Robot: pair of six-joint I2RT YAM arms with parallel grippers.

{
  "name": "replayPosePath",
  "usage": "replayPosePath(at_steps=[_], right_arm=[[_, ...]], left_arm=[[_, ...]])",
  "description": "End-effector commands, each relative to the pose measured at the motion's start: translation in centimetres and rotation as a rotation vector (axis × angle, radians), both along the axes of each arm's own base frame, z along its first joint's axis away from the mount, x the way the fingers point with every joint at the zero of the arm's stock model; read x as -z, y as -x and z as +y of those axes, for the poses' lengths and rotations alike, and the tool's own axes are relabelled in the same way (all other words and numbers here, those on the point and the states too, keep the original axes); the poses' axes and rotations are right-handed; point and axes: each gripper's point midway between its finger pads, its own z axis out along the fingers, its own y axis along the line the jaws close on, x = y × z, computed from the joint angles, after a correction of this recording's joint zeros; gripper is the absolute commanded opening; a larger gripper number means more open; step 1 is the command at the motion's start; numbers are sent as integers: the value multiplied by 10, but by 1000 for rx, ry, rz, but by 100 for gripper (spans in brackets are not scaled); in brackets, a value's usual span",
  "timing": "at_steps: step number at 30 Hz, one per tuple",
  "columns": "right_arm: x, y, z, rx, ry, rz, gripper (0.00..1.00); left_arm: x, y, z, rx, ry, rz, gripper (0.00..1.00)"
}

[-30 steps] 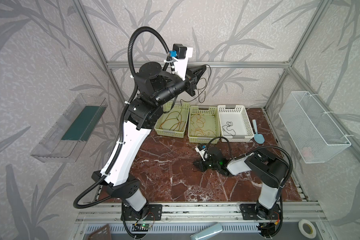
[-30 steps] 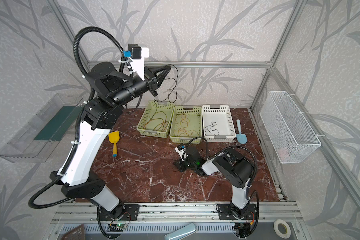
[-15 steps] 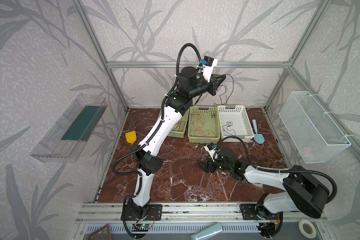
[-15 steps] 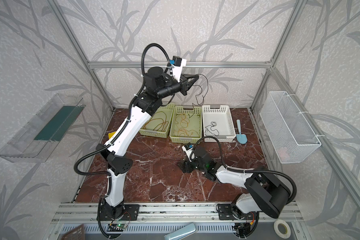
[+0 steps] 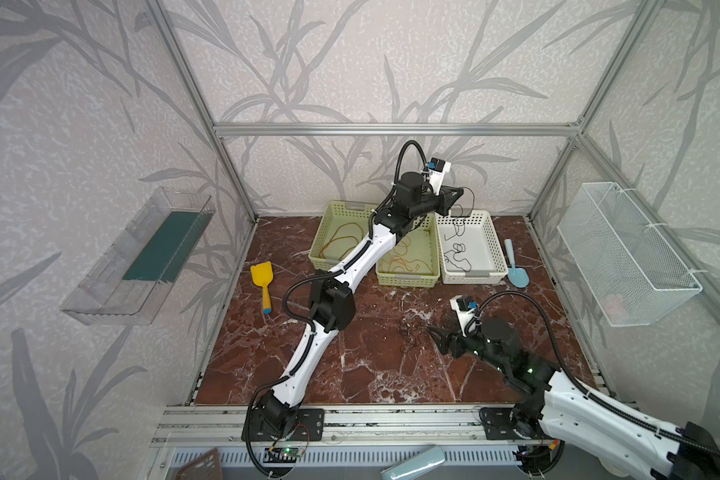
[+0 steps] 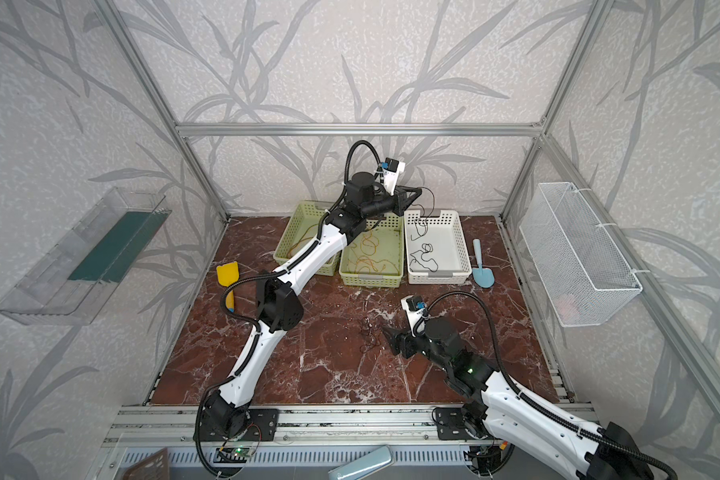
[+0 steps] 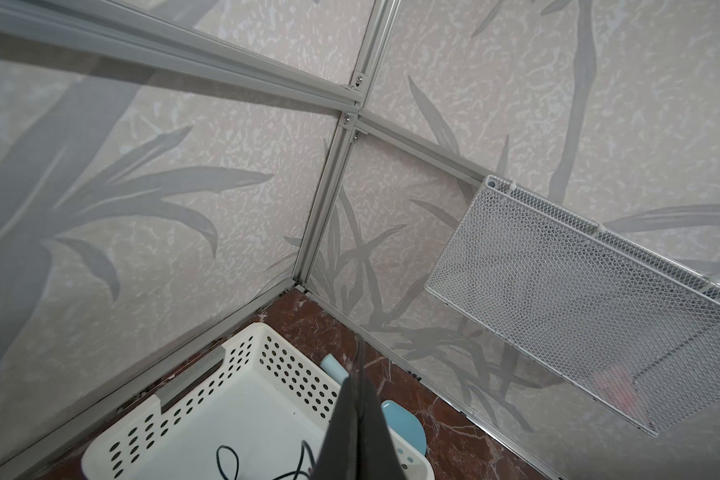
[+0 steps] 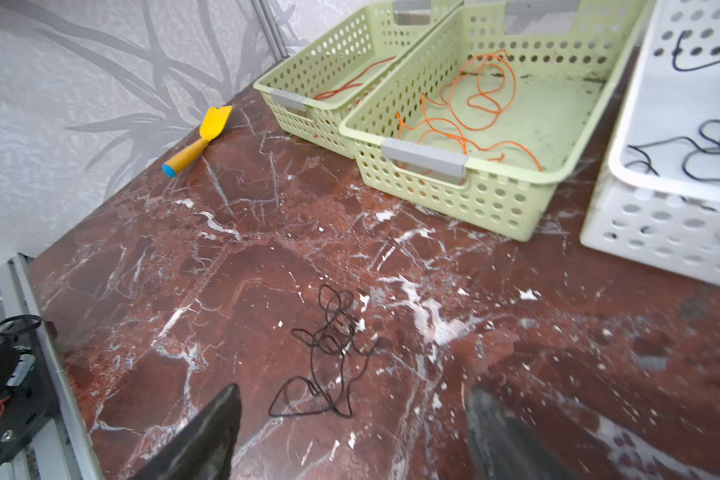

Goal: Untangle the cables

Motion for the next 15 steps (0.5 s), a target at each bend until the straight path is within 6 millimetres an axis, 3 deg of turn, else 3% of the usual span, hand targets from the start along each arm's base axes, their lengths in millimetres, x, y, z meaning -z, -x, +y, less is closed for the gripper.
replayPosePath(at_steps=[1,8,9,11,15], right_arm=[[16,4,-18,71,39,45,83],[17,5,-25,103,45,72,83],[16,5,-25,109,47,75,83],[16,4,-26,117,57,87,83],[17,1,-26,138,60,114,82]], left_arm=[[-25,13,-14,26,66,-77,0],[56,-13,-23,-65,-43,37,0],[67,-16,-23,-78,-66,57,12],[77,-15,-22,-81,-102,79,50],[70,-10,-13,-95,-166,63,87]])
